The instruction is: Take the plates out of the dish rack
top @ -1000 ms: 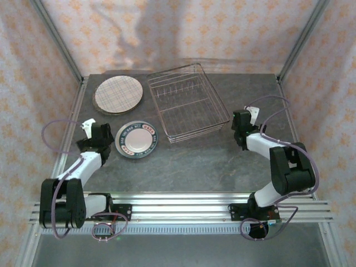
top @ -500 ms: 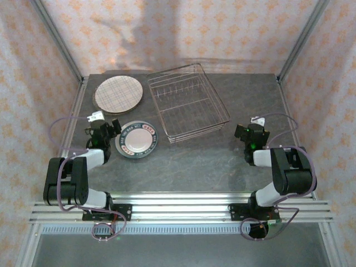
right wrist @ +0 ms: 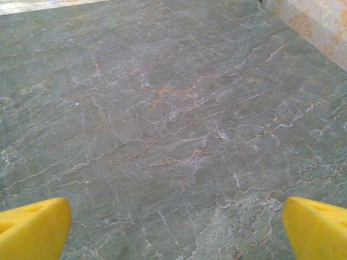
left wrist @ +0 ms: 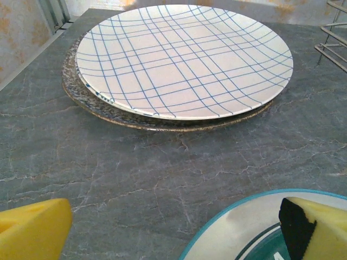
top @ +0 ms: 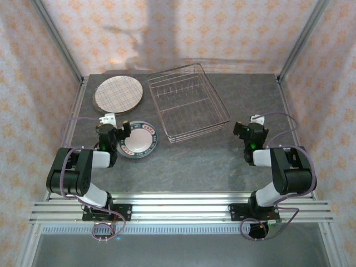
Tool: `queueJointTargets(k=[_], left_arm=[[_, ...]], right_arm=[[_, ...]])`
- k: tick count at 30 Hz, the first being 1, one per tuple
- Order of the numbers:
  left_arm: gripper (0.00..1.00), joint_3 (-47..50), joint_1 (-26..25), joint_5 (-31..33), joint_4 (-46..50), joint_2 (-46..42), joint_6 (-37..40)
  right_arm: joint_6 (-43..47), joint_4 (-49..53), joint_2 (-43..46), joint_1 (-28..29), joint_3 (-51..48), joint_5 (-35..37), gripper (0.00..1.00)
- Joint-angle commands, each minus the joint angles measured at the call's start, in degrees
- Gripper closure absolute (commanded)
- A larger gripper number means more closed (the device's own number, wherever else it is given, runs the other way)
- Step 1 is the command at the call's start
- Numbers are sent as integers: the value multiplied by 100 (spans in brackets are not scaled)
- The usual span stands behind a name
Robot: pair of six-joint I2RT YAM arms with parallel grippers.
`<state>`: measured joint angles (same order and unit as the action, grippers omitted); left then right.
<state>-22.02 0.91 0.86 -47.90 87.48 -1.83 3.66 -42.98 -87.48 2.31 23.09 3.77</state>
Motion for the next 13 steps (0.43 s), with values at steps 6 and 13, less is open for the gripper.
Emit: queueJointTargets(k=[6,13], left_arm=[[0,75,50,238,-405,-3,73],[1,75,24,344,-423,5,78]], right_arm=[[-76,-211,12,-2,64,26,1],[-85,-233,10,-1,58,28,1]])
